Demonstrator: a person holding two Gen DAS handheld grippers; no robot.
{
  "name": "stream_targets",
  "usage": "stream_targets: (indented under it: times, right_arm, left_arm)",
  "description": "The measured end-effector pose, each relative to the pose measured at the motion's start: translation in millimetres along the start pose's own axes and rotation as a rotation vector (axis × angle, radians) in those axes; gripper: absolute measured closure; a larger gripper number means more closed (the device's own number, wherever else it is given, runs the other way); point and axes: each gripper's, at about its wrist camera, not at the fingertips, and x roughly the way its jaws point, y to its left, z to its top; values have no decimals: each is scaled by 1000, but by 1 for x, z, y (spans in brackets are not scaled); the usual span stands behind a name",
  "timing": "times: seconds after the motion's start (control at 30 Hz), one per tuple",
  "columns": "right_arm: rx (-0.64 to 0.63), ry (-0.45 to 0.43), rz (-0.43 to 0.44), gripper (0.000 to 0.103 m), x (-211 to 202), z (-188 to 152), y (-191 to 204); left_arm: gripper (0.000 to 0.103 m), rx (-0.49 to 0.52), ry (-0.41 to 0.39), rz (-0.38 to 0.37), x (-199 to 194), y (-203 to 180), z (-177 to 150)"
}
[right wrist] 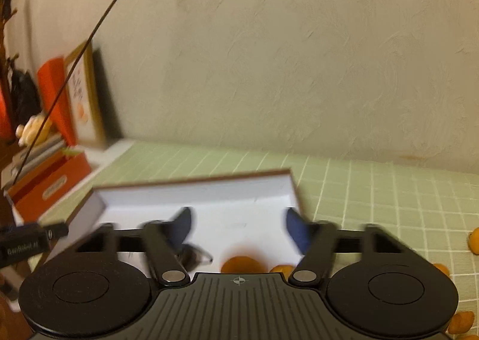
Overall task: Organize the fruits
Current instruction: 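Open both tools to drop the greenish fruit and orange into the tray, then move both tools back to the remaining oranges on the table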
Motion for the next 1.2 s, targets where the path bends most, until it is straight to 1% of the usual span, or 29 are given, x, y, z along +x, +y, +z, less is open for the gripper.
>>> stream_targets:
  times: [0.03,0.1,0.13,0.2,0.27,0.3,0.33,0.4,0.53,0.63,0.7,0.97,1.2]
  right_arm:
    - [-4,-17,-4,29,-3,2,0]
    - [-8,-43,-10,29,-7,5,-1]
    - [-1,-53,-11,29,-9,6,-2]
    - [11,-57,-6,28,-11,7,-4]
    - [15,-58,-3,28,-14,7,-6]
    - [14,-60,-1,24,-15,8,-6]
    - [11,-63,-6,17,-17,8,-6]
    - [4,-79,-18,10,-21,9,-5]
    - [-4,-98,-12,7,-30,11,-2]
    - [0,-105,-12,0,-36,13,-3]
    - [3,-117,-12,0,-41,13,-3]
    - [-10,-122,1,0,-62,12,-5]
    - [-29,-139,5,0,-89,6,-13]
  left_arm:
    - [54,-3,-5,4,-1,1,1]
    - [50,2,-35,18,-7,2,3]
    - [45,3,-48,21,-11,3,4]
    - [43,14,-73,32,-18,3,6]
    - [36,30,-94,44,-23,1,7]
    - [34,29,-102,47,-25,1,8]
    - [31,27,-113,49,-28,1,9]
    - [26,34,-129,57,-32,0,10]
    - [19,51,-149,63,-40,-1,12]
    - [18,41,-151,47,-46,1,12]
    - [16,42,-155,43,-51,1,12]
    - [12,55,-166,10,-72,-3,9]
    - [10,79,-171,1,-90,-9,0]
